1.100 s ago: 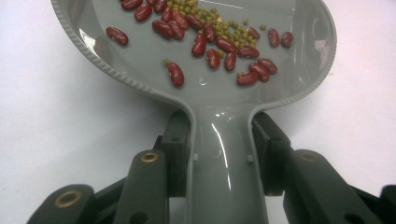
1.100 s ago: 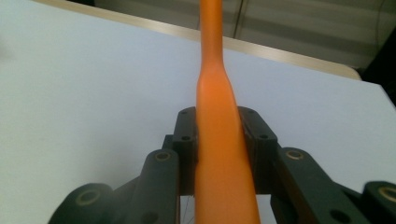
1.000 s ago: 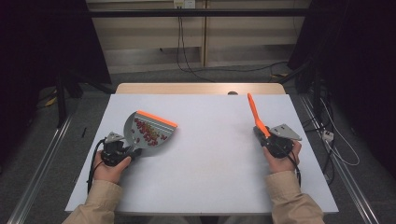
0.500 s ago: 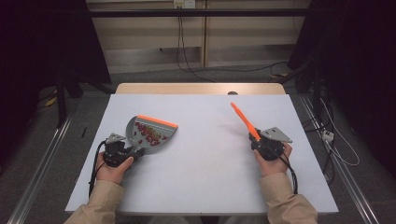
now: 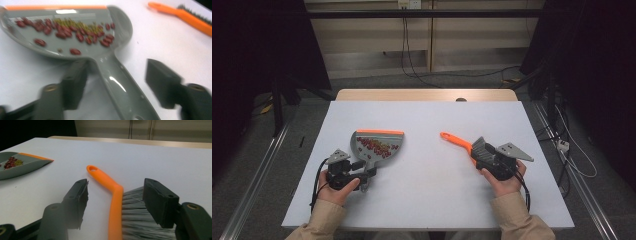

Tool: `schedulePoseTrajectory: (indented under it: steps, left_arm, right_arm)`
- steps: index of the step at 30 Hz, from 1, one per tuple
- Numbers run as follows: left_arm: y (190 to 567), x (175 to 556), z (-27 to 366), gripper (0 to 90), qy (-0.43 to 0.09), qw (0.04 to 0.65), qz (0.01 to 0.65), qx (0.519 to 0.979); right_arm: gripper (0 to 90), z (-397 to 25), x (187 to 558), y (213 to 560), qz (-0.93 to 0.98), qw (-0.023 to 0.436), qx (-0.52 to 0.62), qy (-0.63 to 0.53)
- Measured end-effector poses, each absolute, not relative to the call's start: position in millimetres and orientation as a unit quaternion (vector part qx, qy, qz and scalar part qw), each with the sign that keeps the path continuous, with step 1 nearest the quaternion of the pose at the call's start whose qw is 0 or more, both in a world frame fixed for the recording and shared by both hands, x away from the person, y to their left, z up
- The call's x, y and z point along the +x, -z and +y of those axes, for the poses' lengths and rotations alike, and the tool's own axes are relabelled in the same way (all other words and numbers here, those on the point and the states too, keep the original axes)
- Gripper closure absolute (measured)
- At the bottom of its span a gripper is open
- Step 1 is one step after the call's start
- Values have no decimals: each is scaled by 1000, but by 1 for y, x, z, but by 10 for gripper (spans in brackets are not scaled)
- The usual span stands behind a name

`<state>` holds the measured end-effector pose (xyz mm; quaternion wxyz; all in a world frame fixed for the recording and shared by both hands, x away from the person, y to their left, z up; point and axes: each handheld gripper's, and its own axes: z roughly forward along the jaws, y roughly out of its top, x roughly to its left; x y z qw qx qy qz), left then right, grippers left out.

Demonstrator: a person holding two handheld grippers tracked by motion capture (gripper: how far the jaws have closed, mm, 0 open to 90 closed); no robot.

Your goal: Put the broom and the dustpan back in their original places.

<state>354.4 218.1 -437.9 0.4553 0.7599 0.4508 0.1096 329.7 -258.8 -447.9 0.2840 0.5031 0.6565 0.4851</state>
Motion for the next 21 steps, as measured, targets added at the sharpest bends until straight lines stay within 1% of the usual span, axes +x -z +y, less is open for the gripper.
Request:
schedulePoseTrajectory:
  steps: [2, 5, 8, 11, 15, 21]
  left_arm:
    - [436, 353, 223, 190, -121, 475, 439, 753]
    - [433, 350, 227, 144, -127, 503, 407, 752]
    - [432, 348, 228, 115, -127, 520, 378, 756]
    - [433, 346, 229, 109, -121, 529, 357, 760]
    - [433, 345, 229, 92, -118, 544, 347, 755]
    - [434, 345, 226, 89, -120, 543, 339, 759]
  right_arm:
    - [310, -261, 323, 449, 659, 278, 501, -488]
    - [269, -264, 311, 451, 658, 273, 497, -497]
    - [242, -264, 301, 451, 667, 273, 488, -492]
    - [234, -265, 293, 450, 672, 268, 481, -496]
    - [226, -266, 284, 448, 673, 264, 472, -504]
    - [214, -265, 279, 450, 677, 256, 466, -508]
